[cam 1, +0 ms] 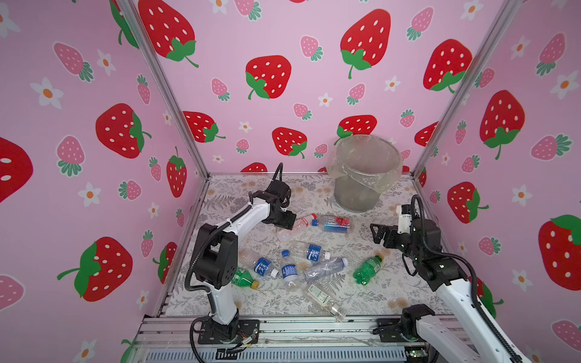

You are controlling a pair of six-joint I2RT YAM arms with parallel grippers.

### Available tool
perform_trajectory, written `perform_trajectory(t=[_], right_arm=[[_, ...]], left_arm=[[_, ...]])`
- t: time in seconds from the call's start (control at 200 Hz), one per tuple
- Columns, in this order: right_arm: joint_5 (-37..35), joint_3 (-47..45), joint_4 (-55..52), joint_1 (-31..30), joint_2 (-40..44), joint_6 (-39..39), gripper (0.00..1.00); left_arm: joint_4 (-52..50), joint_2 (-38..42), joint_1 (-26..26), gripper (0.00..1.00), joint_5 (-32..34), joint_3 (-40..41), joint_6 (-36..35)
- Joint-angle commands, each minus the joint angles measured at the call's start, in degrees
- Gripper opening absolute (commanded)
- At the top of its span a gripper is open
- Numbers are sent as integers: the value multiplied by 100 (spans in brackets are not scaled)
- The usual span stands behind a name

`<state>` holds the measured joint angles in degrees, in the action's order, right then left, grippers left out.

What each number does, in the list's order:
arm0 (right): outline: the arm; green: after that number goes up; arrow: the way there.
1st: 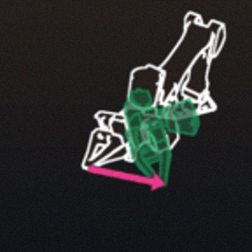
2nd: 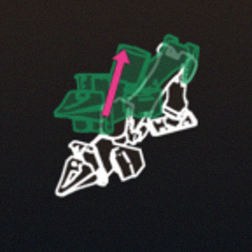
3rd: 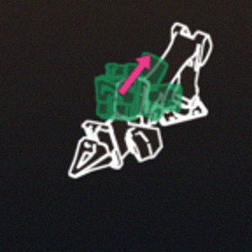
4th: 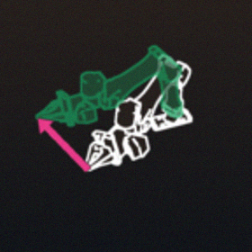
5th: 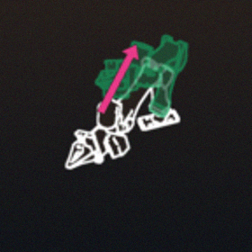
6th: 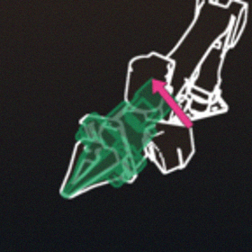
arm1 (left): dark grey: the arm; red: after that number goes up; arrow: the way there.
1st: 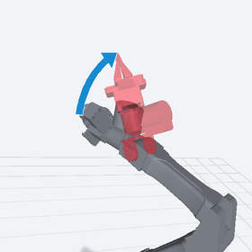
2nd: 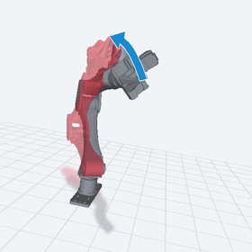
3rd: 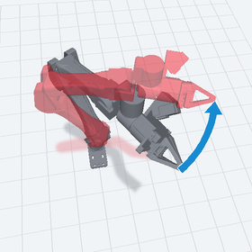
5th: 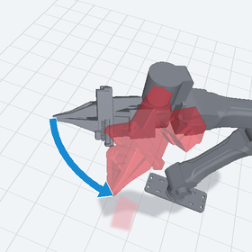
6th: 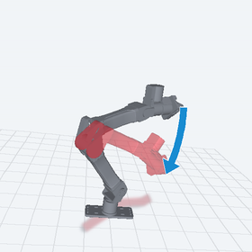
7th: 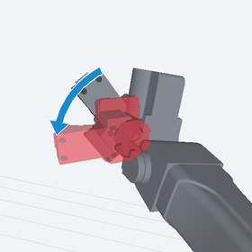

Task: Throw the plastic bottles in the bin
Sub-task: Pick up the plastic bottle from the center of the table.

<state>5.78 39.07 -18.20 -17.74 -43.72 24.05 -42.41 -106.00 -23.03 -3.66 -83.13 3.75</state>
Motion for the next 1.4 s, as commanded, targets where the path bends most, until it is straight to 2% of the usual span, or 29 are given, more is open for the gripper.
perform_trajectory(t=[0.0, 0.415, 1.396], right_arm=[[-43, -13, -182, 7, 122, -129, 99], [-92, -4, -231, 7, 105, -147, 99], [-121, -38, -240, 0, 147, -174, 99]], left_arm=[[-227, -53, -56, 83, -112, -203, -202], [-508, -405, -263, 76, 223, -384, -234], [-744, -894, -365, 68, 279, -612, -160]])
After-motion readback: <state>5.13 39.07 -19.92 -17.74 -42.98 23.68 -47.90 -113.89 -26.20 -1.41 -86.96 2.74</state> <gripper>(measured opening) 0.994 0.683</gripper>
